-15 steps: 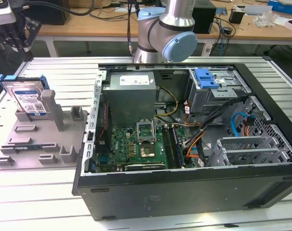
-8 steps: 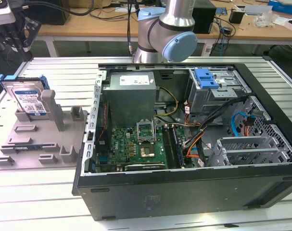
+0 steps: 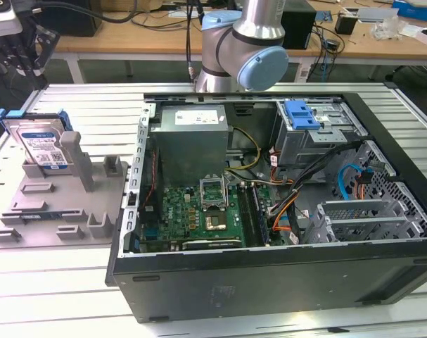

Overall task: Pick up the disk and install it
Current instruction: 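Pick up the disk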

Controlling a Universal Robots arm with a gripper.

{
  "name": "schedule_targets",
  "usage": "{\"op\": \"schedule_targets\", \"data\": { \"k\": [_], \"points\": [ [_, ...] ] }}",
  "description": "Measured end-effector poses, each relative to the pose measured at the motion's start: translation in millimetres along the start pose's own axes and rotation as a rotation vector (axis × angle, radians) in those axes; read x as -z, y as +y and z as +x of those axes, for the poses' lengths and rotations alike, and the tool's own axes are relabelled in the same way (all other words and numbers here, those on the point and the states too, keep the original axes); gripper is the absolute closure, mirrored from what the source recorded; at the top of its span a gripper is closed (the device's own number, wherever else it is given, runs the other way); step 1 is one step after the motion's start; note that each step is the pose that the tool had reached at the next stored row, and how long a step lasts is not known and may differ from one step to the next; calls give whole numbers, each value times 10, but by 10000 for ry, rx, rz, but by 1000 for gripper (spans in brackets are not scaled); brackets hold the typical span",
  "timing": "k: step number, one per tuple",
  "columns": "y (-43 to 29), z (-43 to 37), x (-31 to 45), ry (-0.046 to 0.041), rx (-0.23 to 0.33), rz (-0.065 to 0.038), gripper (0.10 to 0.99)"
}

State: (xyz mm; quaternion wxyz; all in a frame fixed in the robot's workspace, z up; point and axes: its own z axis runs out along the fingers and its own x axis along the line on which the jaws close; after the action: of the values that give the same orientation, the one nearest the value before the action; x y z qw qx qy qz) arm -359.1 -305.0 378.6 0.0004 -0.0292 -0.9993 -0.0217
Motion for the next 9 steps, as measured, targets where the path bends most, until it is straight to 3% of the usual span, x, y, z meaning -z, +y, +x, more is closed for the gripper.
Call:
{"op": "schedule_targets", "data": {
  "k": [9],
  "points": [
    [0,0,-2,139,2326,11,980]
  ]
}}
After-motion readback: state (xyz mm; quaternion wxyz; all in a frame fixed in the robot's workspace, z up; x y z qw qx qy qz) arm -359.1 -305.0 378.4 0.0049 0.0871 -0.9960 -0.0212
